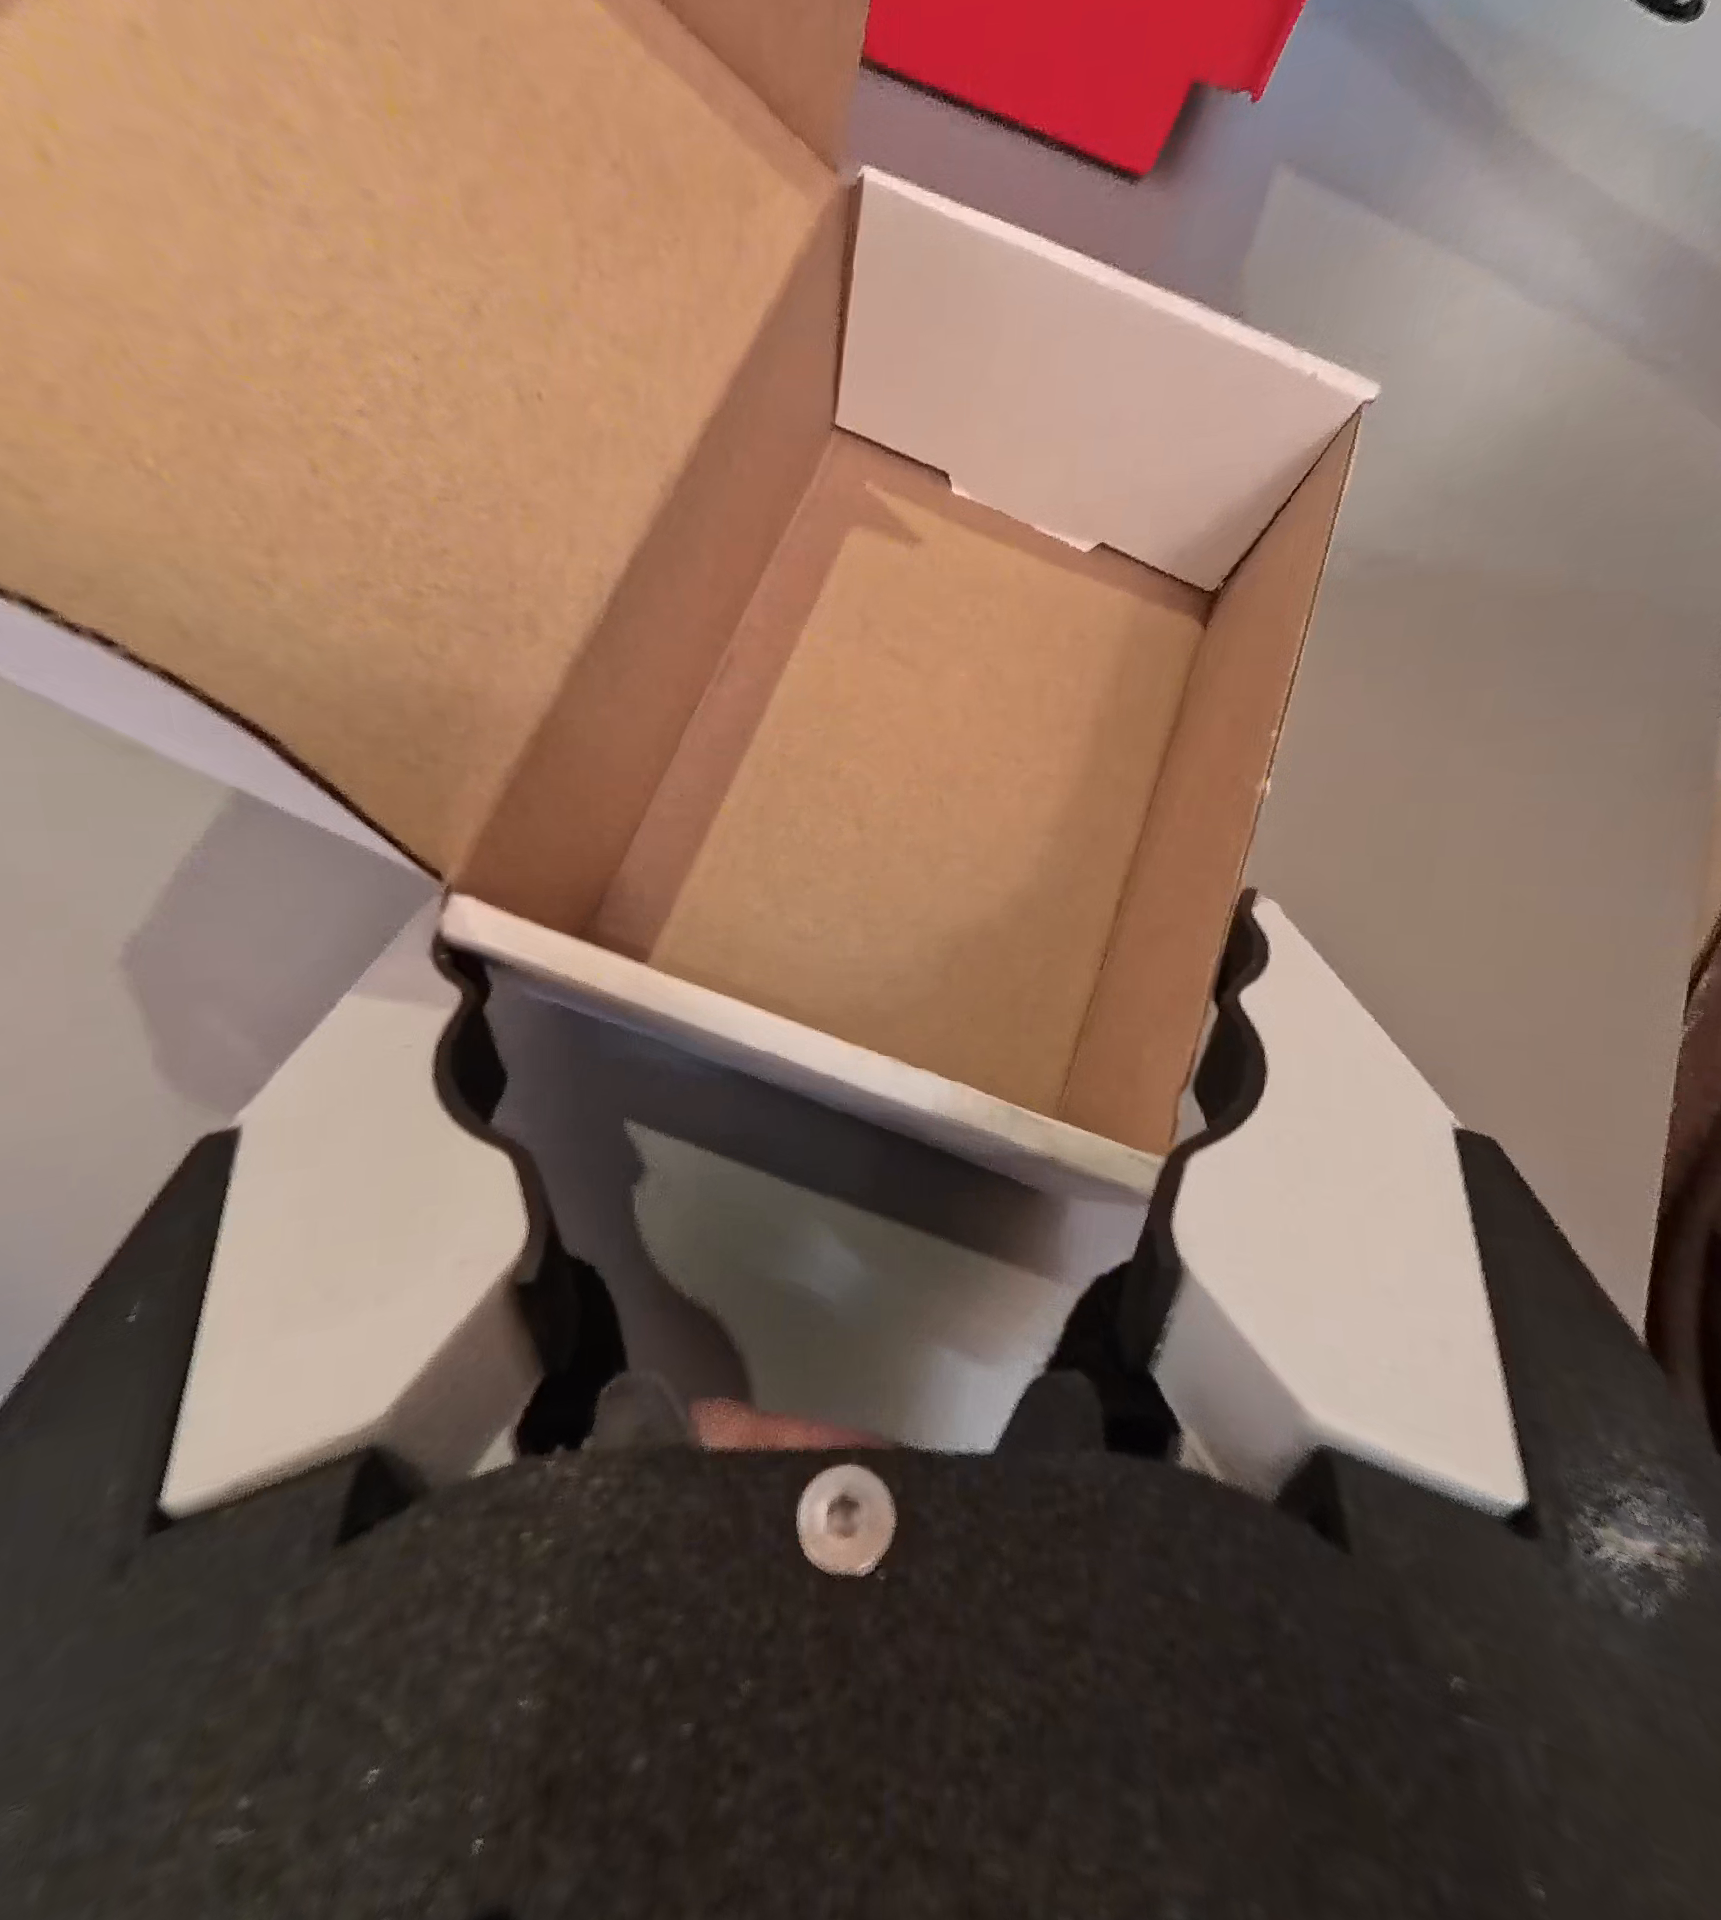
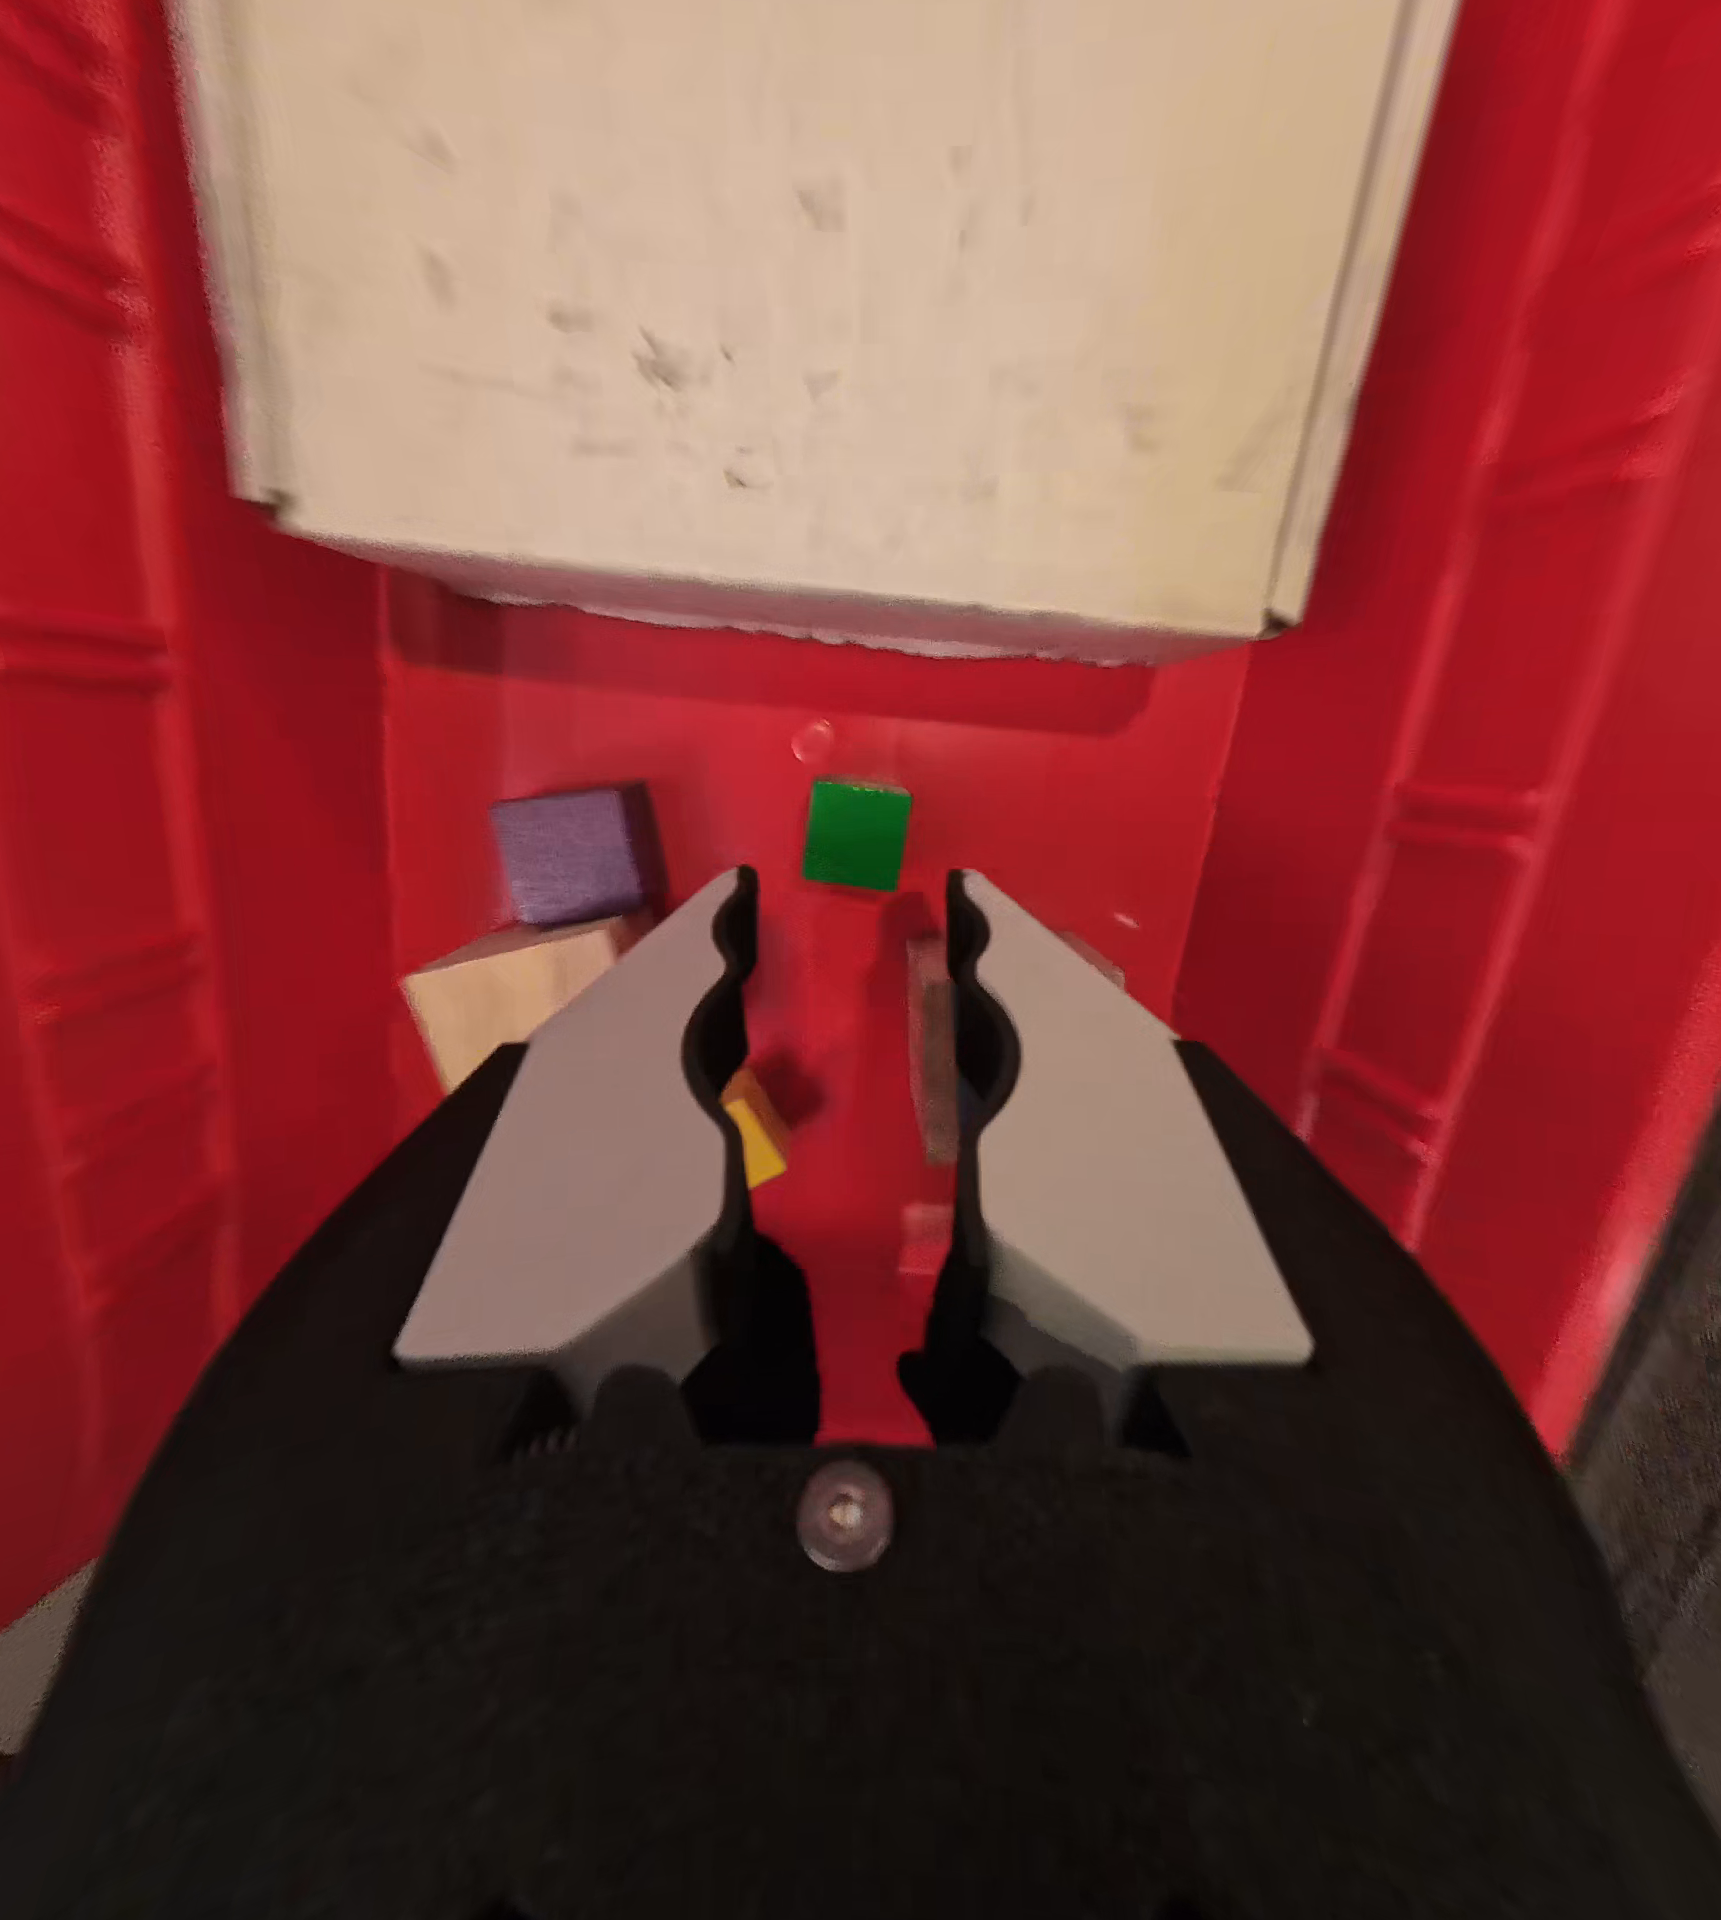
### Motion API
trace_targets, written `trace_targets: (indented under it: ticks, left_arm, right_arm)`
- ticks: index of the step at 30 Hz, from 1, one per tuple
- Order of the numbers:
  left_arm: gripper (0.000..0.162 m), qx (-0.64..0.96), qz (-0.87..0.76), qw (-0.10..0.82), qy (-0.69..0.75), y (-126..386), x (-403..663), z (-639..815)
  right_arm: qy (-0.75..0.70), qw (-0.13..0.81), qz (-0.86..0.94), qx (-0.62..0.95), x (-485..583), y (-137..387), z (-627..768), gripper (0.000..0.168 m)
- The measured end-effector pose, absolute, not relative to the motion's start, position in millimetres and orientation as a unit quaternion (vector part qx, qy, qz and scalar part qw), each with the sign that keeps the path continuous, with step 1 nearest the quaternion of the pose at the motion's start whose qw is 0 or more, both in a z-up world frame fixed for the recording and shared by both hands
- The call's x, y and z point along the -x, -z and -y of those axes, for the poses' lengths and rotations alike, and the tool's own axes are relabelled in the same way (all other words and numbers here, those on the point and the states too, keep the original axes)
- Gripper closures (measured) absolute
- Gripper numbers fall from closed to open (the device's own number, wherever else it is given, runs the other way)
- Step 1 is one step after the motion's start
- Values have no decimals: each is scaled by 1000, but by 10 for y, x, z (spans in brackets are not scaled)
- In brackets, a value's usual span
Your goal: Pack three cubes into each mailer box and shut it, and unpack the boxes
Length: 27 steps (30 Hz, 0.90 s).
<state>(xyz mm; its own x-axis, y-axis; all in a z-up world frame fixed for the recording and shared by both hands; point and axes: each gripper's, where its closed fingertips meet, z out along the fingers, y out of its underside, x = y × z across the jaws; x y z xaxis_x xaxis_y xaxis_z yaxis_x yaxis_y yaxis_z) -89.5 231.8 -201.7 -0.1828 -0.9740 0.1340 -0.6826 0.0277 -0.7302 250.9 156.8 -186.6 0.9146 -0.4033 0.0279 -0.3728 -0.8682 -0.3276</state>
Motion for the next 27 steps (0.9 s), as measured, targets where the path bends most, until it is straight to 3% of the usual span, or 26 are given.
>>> trace_targets:
  ticks: [1,4,7,10,14,20,27]
  left_arm:
    - [20,602,-685,212,351,1994,903,-2310]
    - [19,600,-669,212,384,1798,911,-2266]
    - [39,614,-630,233,415,1549,911,-2365]
    - [61,647,-571,251,439,1355,934,-2542]
    - [91,695,-484,266,461,1189,901,-2843]
    - [85,680,-461,262,506,1088,814,-2779]
    - [82,640,-529,326,452,1109,906,-2526]
  right_arm:
    - [52,185,-197,961,-2481,1705,-1605,129]
    - [25,306,-143,941,-2073,1116,-1879,124]
    - [-88,402,-47,910,-1157,761,-2126,128]
    - [-160,426,12,891,-482,757,-2249,132]
    - [-136,418,-3,898,-420,936,-2415,131]
    - [-235,423,-35,874,-217,1118,-2495,125]
    - [-218,459,6,861,73,1101,-2201,121]
